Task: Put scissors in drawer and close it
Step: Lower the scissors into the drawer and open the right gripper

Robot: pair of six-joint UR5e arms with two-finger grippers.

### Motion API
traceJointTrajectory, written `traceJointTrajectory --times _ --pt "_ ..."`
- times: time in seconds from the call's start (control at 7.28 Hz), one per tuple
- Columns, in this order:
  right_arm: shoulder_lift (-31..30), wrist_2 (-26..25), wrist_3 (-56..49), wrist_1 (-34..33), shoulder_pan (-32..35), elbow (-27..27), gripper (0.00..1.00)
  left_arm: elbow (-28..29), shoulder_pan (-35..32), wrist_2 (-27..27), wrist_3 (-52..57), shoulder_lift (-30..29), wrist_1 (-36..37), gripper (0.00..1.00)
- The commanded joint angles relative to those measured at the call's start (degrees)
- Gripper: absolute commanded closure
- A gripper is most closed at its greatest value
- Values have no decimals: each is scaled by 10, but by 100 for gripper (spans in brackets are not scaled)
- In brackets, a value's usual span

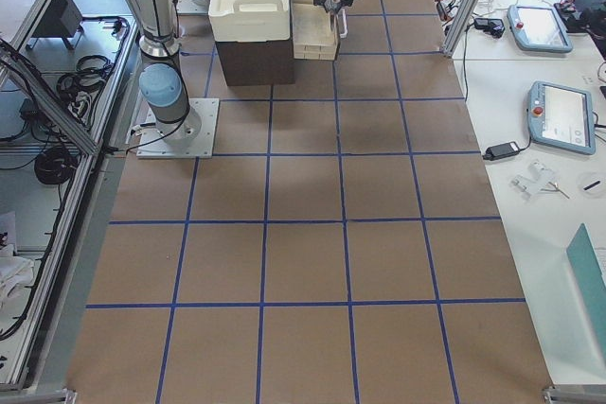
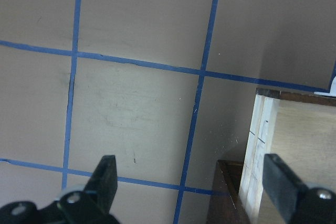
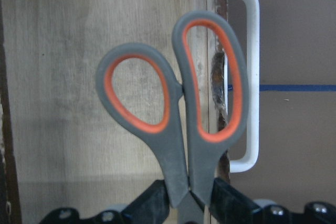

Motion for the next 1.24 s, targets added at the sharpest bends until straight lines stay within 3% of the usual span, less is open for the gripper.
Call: traceJointTrajectory --times 0.0,0.96,1.1 --pt "22 1 52 -4 39 6 100 0 0 0 0 0 0 0" --pt "33 0 101 -15 50 43 100 0 0 1 0 0 0 0" --pt "33 0 107 -15 50 43 55 0 1 1 1 0 0 0"
